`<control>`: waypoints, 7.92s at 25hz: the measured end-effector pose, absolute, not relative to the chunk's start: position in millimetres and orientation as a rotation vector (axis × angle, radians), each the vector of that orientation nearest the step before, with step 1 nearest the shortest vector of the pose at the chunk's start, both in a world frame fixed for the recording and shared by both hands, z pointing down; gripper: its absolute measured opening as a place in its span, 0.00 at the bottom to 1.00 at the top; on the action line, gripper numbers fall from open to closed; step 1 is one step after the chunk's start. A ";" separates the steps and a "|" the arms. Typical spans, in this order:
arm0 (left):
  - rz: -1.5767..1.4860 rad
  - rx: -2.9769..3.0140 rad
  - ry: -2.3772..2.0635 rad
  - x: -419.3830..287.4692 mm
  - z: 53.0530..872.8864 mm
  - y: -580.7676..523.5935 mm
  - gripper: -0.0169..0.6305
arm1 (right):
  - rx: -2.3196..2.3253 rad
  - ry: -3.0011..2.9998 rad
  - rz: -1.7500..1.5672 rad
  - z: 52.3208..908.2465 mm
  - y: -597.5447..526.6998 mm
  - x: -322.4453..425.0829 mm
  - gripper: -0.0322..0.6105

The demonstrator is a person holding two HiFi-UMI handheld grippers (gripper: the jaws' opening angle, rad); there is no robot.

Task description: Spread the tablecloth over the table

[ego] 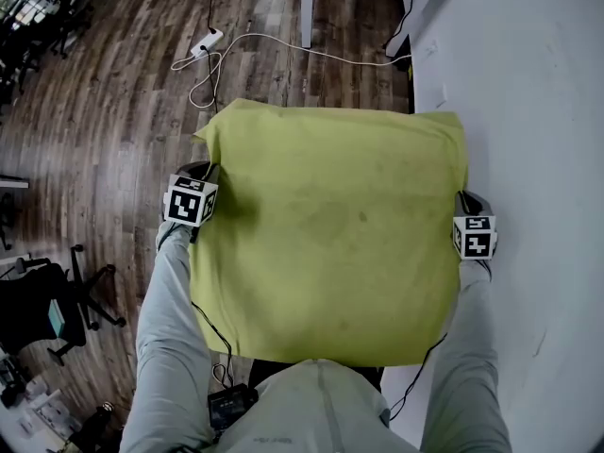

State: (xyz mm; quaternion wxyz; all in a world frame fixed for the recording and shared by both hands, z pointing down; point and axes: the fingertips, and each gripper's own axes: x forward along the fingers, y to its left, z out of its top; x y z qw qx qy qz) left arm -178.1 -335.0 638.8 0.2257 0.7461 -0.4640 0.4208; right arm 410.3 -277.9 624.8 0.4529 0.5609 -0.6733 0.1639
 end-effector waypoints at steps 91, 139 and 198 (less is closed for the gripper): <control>0.888 1.862 -1.135 -242.8 639.7 114.0 0.39 | 1.411 -2.230 0.437 495.6 -8.0 155.9 0.25; 1.174 2.143 -1.145 -241.2 611.3 106.5 0.31 | 1.499 -2.165 0.437 492.7 26.0 138.2 0.21; 0.291 2.680 -1.424 -29.7 314.2 4.1 0.06 | 1.815 -2.436 -0.028 293.5 36.2 208.8 0.08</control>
